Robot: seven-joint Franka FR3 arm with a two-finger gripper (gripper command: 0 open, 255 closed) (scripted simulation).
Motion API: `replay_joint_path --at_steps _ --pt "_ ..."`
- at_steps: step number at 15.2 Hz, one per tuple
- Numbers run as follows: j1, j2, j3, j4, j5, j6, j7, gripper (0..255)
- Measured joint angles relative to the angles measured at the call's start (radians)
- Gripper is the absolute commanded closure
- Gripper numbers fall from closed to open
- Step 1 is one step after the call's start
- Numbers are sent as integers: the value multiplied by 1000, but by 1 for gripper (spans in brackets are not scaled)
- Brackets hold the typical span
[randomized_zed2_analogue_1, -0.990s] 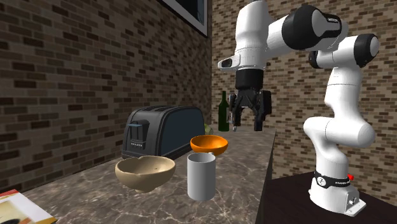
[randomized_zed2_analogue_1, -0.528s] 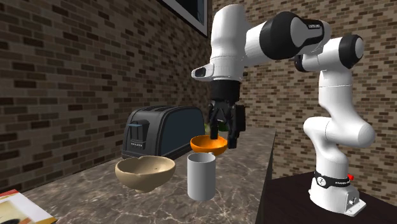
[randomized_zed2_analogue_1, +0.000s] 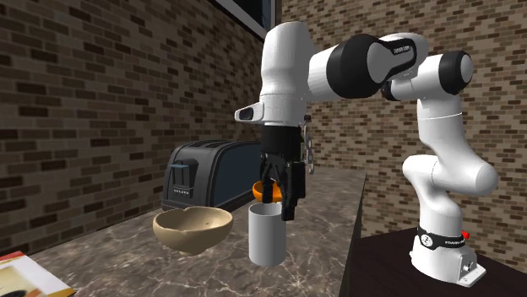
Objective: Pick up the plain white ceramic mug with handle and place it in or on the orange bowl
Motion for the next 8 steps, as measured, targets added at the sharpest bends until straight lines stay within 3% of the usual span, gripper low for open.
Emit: replay_joint_path --at_steps 8 --pt "0 11 -1 -32 -3 43 2 0"
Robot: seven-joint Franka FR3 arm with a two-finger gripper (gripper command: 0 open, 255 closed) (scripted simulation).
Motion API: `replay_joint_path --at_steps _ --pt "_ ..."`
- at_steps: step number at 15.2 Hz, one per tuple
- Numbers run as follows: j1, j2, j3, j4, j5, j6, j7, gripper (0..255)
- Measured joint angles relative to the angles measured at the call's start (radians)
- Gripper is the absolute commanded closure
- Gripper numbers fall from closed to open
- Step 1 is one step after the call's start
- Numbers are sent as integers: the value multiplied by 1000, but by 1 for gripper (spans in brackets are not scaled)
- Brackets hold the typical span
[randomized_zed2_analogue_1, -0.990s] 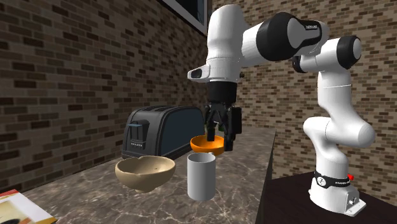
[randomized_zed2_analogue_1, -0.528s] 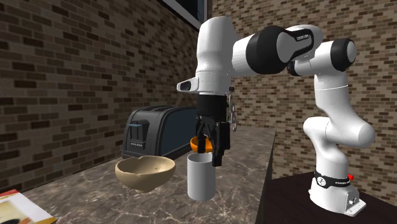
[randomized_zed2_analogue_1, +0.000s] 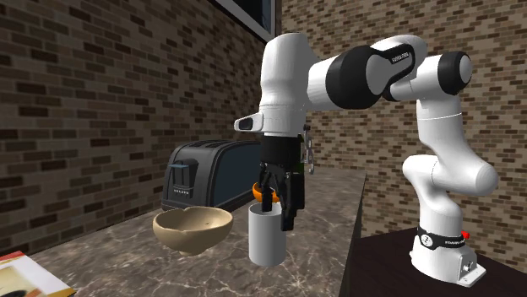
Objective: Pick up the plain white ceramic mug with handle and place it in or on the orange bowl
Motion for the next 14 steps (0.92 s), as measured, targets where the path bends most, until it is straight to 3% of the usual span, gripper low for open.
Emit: replay_joint_path --at_steps 1,2,14 --pt "0 0 0 0 0 0 0 0" --pt "0 0 0 0 0 0 0 255" --pt "0 -2 0 11 1 -13 0 255"
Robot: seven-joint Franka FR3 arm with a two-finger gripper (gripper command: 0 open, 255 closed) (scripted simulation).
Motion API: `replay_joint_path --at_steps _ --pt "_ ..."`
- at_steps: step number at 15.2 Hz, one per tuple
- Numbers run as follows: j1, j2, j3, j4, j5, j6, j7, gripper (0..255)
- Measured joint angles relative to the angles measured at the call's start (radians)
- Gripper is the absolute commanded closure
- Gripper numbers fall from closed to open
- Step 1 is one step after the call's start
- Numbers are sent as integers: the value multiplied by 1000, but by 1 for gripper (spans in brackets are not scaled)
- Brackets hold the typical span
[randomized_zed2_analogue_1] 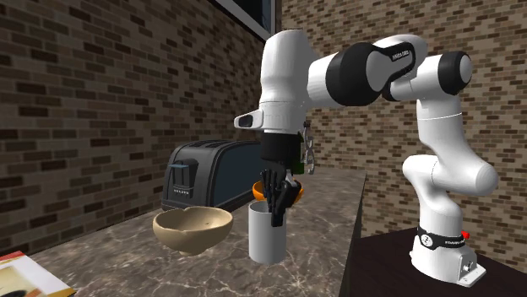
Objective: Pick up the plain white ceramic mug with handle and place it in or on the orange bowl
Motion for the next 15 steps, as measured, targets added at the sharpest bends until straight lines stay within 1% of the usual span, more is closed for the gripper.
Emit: replay_joint_path --at_steps 10,15 --pt "0 -17 1 109 5 -125 -5 255" --pt "3 -10 3 185 4 -194 -4 255"
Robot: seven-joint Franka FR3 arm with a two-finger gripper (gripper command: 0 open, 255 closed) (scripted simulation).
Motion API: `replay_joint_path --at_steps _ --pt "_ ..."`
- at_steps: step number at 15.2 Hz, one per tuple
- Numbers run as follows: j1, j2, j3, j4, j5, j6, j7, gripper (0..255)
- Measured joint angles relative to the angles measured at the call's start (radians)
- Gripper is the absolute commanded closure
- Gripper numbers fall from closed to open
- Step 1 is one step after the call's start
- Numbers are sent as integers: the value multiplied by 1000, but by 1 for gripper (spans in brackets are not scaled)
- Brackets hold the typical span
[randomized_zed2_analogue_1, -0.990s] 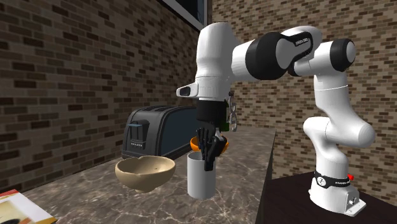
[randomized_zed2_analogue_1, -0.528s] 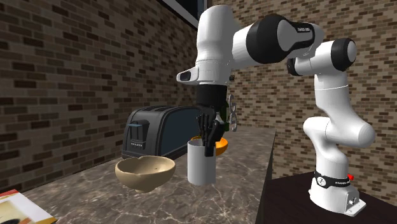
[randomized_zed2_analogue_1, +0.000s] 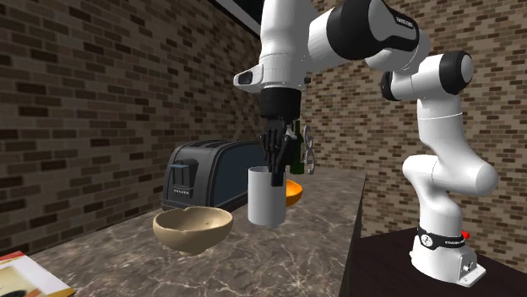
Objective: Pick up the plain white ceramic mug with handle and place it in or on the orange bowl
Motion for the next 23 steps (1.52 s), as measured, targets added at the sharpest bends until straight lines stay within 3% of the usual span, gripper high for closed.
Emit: replay_joint_path --at_steps 12,23 --pt "9 39 2 217 -6 -178 1 255" --pt "-124 -205 -83 -44 49 -157 -210 255"
